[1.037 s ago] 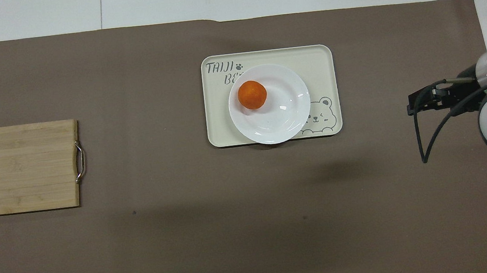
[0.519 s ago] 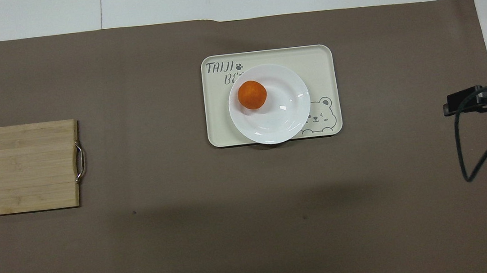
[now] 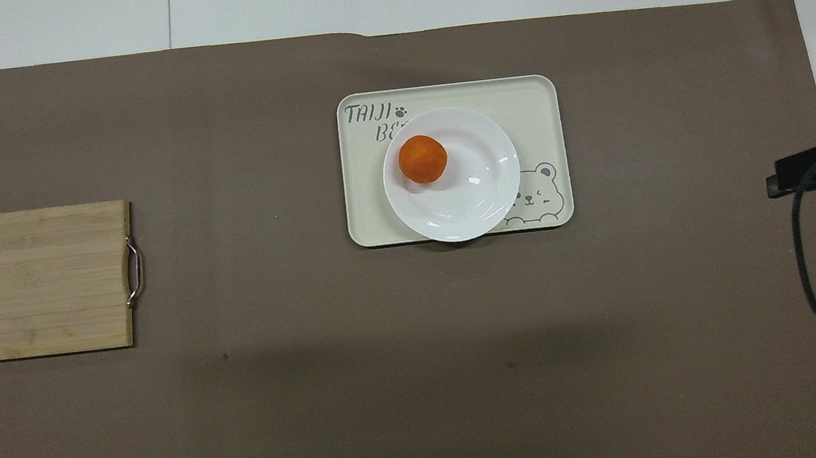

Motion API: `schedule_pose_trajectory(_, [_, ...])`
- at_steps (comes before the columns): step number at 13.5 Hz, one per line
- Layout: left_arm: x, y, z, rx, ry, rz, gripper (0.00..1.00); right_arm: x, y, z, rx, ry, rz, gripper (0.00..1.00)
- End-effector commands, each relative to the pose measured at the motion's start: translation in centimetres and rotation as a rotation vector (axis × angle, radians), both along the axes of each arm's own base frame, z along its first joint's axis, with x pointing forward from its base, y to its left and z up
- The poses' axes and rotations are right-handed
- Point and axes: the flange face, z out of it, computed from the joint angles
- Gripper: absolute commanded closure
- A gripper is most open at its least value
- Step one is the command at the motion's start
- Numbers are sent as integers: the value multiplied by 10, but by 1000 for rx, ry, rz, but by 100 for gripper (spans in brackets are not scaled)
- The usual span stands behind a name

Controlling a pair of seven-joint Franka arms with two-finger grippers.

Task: Place orange and plate with both arms

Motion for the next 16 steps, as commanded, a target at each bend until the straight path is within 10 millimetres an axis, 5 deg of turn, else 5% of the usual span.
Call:
schedule_pose_trajectory(1, [-2,3,7,6,-6,2,0,6,0,2,-23,-31,-6,0])
schedule_pose_trajectory(16, [-7,4,6,6,14,5,0,2,3,13,-27,-37,67,0])
